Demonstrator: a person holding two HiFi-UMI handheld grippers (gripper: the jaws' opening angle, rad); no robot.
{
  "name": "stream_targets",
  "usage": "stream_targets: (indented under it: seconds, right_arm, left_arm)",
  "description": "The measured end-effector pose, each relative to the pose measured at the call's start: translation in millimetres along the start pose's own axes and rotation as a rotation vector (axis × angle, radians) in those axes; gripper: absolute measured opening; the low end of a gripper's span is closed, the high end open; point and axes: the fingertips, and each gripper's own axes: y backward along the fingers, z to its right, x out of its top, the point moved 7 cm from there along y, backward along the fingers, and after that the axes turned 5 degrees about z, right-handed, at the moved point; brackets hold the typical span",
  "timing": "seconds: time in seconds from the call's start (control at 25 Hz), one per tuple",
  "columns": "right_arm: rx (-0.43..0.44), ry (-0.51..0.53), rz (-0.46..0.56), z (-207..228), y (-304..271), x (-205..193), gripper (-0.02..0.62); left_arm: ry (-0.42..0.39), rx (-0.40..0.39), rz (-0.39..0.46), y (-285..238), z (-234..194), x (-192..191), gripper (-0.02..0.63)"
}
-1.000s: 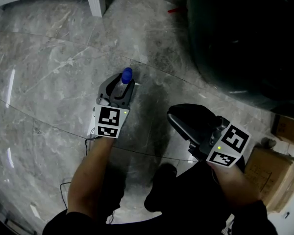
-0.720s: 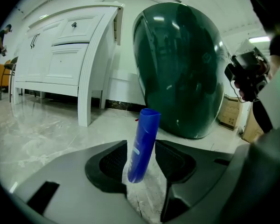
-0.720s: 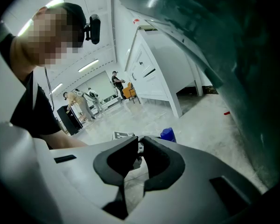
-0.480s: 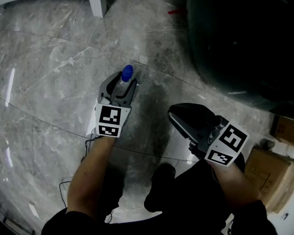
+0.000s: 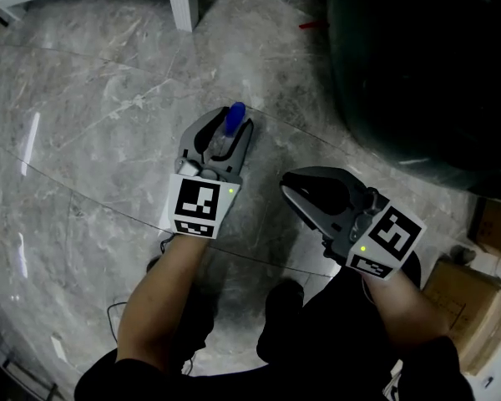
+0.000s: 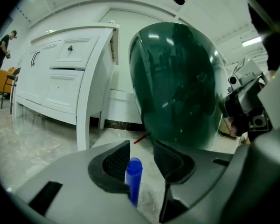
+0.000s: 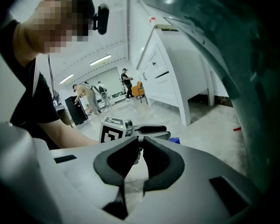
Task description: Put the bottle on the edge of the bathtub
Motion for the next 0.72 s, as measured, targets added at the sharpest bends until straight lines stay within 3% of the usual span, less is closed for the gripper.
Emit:
stream_targets:
  seconds: [0.12, 0.32, 0.44, 0.56, 0.72]
  right_arm:
    - [0.019, 0.062, -0.014, -8.1, -6.8, 3.2, 0.051]
    - [0.080, 0.047, 0.005, -18.9, -9.6, 11.4, 0.051]
    - [0.084, 0.061, 0.034, -29.5, -4.1, 20.8, 0.051]
    - [0.058, 0.019, 0.103, -40.0, 6.6, 32.0, 0.051]
    - [0.048, 0.002, 0.167, -55.8, 15.2, 48.7, 0.051]
  left_arm:
    - [-0.015, -0.022, 0.000, 6.2, 2.4, 19.5, 0.138]
    - [-0.118, -0.102, -0.025, 9.1, 4.3, 68.1, 0.089]
    - [-0.059, -0.146, -0.040, 12.7, 6.1, 102.0, 0.074]
    - [-0.013, -0.203, -0.114, 23.1, 8.3, 127.8, 0.067]
    - [-0.247, -0.299, -0.219, 63.2, 15.3, 152.1, 0.067]
